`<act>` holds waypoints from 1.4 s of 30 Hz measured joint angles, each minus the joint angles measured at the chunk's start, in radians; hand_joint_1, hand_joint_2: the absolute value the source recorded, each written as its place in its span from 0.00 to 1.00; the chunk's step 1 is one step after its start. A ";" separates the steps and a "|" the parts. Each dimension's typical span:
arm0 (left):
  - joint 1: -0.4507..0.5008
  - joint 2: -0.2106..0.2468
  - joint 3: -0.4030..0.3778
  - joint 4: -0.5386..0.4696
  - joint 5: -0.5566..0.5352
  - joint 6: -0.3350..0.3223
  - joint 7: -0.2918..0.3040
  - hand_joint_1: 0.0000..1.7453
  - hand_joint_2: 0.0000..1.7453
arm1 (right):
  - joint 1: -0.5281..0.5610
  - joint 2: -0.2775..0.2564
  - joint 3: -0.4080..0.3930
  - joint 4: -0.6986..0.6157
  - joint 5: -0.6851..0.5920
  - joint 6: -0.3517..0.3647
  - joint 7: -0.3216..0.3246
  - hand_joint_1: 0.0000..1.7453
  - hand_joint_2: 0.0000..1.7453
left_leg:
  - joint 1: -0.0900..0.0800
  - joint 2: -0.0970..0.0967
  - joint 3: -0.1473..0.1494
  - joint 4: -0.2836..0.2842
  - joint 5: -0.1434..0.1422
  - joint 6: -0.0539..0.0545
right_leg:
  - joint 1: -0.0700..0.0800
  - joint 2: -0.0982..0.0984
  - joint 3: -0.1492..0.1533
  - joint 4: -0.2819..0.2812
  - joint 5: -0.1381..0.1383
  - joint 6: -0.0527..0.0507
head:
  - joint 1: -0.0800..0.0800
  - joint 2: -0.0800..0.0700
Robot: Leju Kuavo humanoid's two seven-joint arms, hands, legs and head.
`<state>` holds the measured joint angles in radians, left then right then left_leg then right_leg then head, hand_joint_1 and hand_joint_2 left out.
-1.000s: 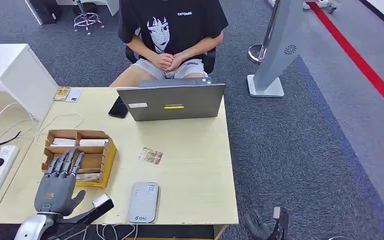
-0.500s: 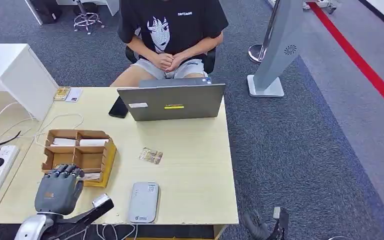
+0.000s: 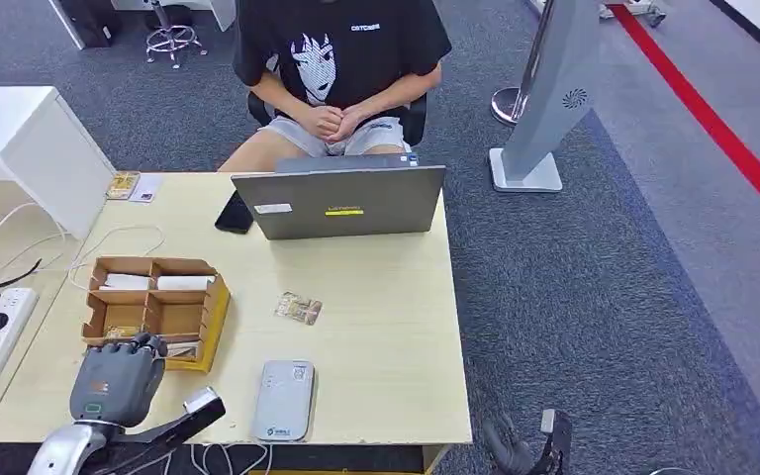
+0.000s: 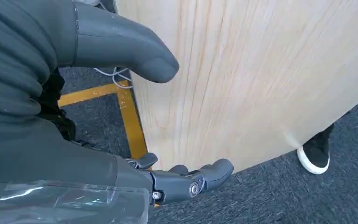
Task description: Pass the card to the sensor for recognition and then transmit it.
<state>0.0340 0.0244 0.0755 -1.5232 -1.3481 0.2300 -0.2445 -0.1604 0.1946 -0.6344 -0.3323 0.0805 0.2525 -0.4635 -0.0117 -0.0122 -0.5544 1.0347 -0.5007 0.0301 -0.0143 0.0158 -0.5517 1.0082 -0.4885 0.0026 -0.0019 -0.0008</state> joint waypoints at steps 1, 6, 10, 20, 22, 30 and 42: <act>0.000 0.001 0.000 0.000 -0.007 0.000 0.001 1.00 1.00 | 0.000 0.000 0.000 0.000 0.000 0.000 0.000 0.00 1.00 | 0.000 0.000 0.000 0.000 0.000 0.000 | 0.000 0.000 0.000 0.000 0.000 0.000 | 0.000 0.000; -0.009 0.020 -0.021 -0.023 -0.026 0.010 0.008 1.00 1.00 | 0.000 0.000 0.000 0.000 0.000 0.000 0.000 0.00 1.00 | 0.000 0.000 0.000 0.000 0.000 0.000 | 0.000 0.000 0.000 0.000 0.000 0.000 | 0.000 0.000; -0.052 0.044 -0.051 -0.107 -0.025 -0.015 0.013 1.00 1.00 | -0.001 0.000 0.000 0.000 0.000 0.000 0.001 0.00 1.00 | 0.000 -0.001 0.000 0.000 0.001 0.000 | 0.000 0.000 0.000 0.000 0.000 0.000 | 0.000 0.000; -0.294 0.143 -0.171 -0.182 -0.032 -0.177 0.058 1.00 1.00 | -0.013 0.000 0.016 0.002 0.026 -0.008 0.012 0.00 1.00 | 0.001 -0.001 -0.001 0.000 0.003 -0.002 | 0.001 0.000 -0.001 0.000 0.004 -0.001 | 0.000 0.000; -0.357 0.161 -0.181 -0.143 -0.026 -0.194 0.072 1.00 1.00 | -0.020 0.001 0.021 0.002 0.034 -0.011 0.020 0.00 1.00 | 0.001 0.000 -0.001 0.000 0.004 -0.003 | 0.001 0.000 -0.002 0.000 0.004 -0.002 | 0.000 0.000; -0.576 0.198 -0.198 0.072 -0.058 -0.211 0.116 1.00 1.00 | -0.043 0.008 0.055 0.010 0.047 -0.018 0.033 0.00 1.00 | 0.002 0.001 -0.003 0.000 0.007 -0.004 | 0.001 0.001 -0.004 0.001 0.006 -0.002 | -0.002 0.000; -0.685 0.199 -0.200 0.277 -0.099 -0.206 0.142 1.00 1.00 | -0.051 0.018 0.090 0.018 0.055 -0.018 0.049 0.00 1.00 | 0.002 0.001 -0.005 0.000 0.007 -0.004 | 0.001 0.002 -0.007 0.001 0.007 -0.003 | -0.002 0.000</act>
<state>-0.6514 0.2232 -0.1240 -1.2464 -1.4469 0.0240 -0.1030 -0.2118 0.2121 -0.5440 -0.3147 0.1358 0.2350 -0.4147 -0.0099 -0.0112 -0.5592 1.0350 -0.4934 0.0264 -0.0133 0.0179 -0.5582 1.0091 -0.4812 -0.0006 -0.0034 -0.0008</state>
